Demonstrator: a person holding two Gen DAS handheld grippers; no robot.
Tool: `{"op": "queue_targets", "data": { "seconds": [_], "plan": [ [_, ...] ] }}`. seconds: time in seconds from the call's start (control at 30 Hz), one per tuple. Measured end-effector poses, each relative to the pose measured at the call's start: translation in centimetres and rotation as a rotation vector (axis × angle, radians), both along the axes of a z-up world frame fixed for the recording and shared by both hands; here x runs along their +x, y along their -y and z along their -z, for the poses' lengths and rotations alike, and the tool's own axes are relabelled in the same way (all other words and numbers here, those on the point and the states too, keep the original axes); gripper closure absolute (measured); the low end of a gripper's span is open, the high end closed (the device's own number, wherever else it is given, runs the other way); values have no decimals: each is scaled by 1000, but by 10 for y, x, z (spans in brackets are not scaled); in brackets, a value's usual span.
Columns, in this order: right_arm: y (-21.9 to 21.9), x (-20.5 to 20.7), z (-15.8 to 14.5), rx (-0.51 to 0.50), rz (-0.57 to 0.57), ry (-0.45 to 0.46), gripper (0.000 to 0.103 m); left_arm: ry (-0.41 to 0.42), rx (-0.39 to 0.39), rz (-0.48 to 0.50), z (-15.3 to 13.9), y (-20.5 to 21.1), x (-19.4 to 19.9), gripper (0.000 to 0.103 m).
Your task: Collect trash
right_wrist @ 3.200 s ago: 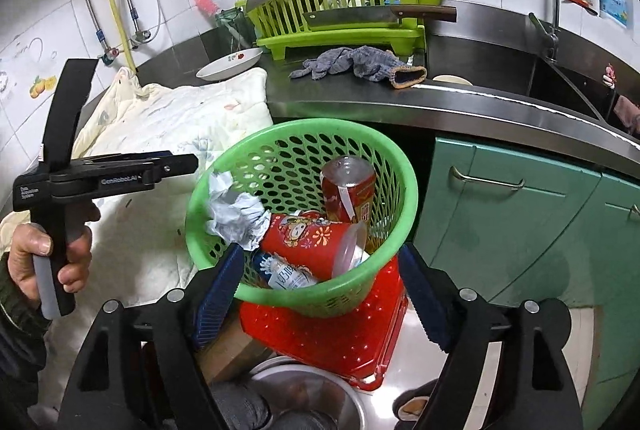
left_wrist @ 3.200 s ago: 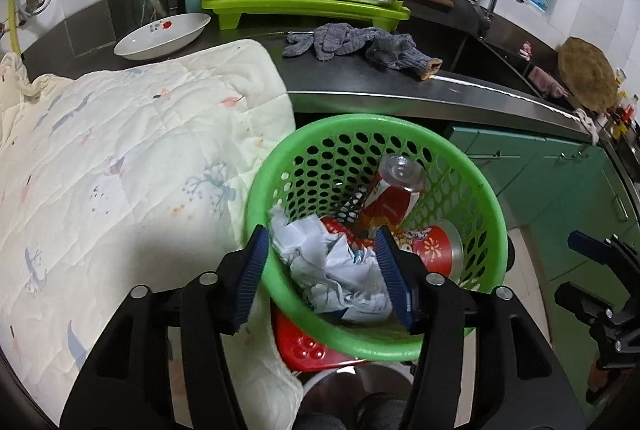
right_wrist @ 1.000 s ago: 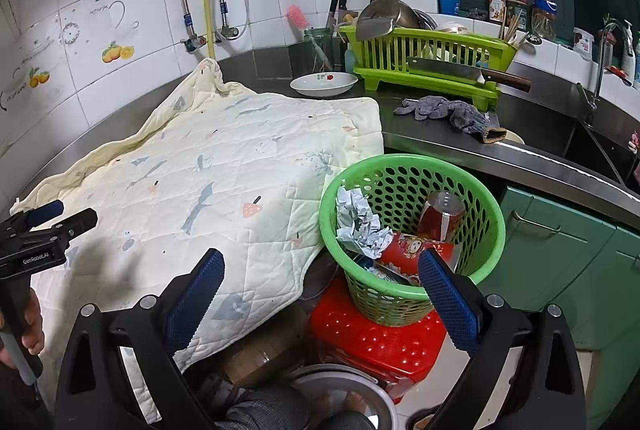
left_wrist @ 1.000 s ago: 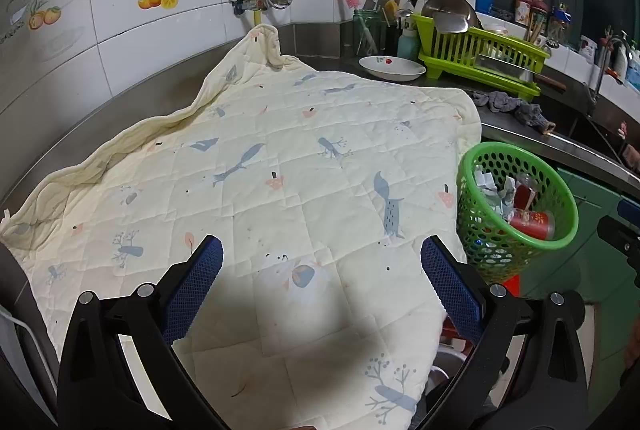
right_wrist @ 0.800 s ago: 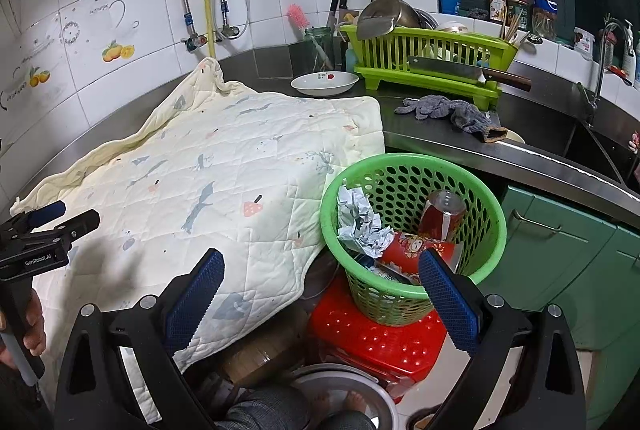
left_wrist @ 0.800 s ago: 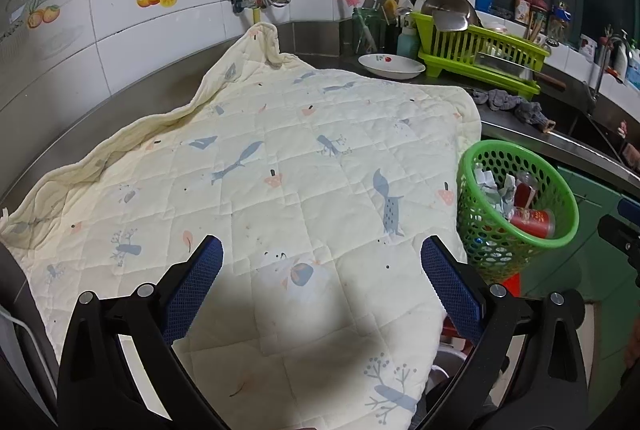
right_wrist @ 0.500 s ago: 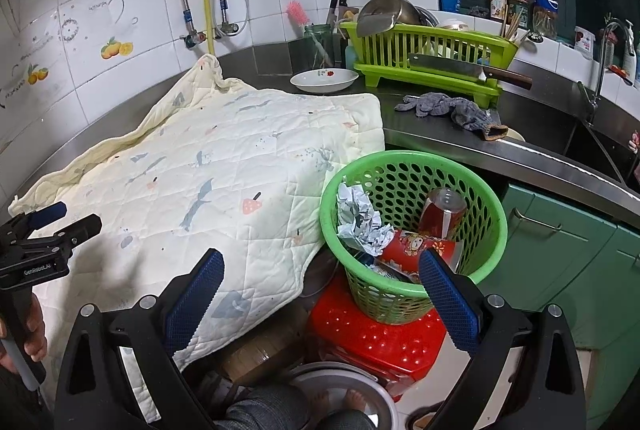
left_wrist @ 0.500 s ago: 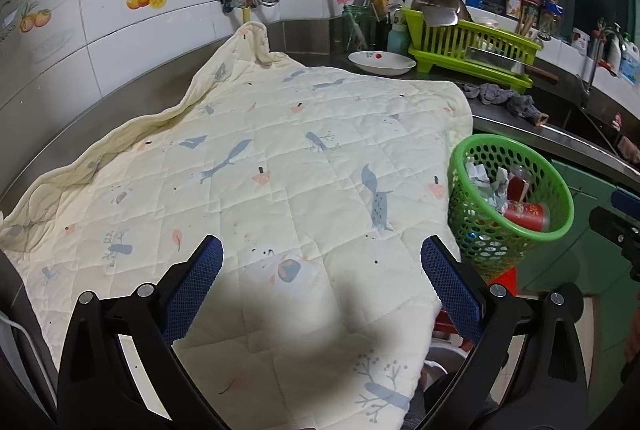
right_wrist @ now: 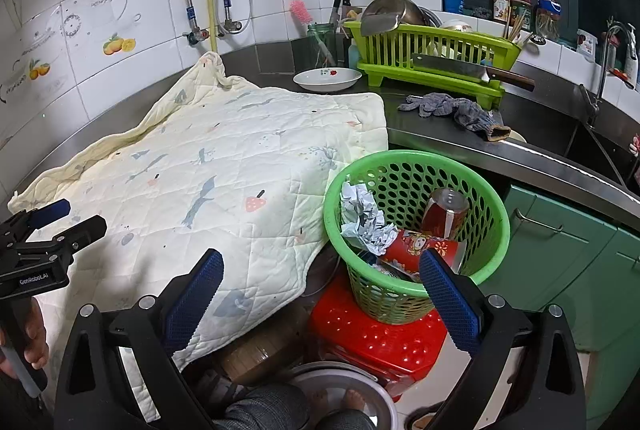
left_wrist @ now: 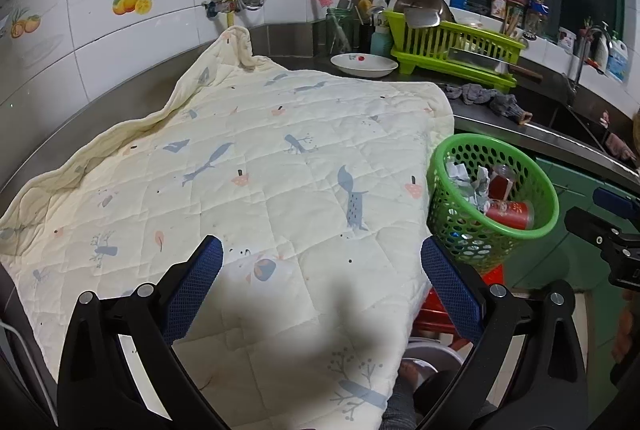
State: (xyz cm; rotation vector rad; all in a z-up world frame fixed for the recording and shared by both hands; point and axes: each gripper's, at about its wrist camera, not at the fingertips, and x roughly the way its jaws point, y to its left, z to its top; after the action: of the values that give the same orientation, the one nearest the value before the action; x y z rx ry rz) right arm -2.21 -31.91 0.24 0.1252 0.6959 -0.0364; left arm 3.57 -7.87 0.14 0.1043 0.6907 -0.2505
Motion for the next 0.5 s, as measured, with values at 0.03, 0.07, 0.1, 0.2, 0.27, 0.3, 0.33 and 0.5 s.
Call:
{"op": "queue_targets", "data": {
  "seconds": [0.03,0.07,0.1,0.2,0.27,0.3,0.33,0.5],
  "plan": [
    [0,0,0,-1,-2,2,8,1,1,-1,0,0,0,5],
    [-1,-1,-1,-2,-3,5,8,2,1,-3,0,0,0,5],
    [-1,-1,-1,-2,-5,7,8,2,-2,-4,0,0,0,5],
    [-5,0,-3,-3,-16,10,8,8,-5,-12,-2,-3,-2,5],
    [-7,0,-4,-7,-24,13,8,11,-5,-17,-3,-5,-2,5],
    [-9,1,-5,-9,-30,16,8,13,-6,-20,-3,-6,-2,5],
    [-10,1,-6,-11,-32,19,8,14,-6,-22,-4,-7,-2,5],
    [-16,4,-10,-26,-51,28,8,19,-11,-41,-5,-13,-1,5]
  ]
}}
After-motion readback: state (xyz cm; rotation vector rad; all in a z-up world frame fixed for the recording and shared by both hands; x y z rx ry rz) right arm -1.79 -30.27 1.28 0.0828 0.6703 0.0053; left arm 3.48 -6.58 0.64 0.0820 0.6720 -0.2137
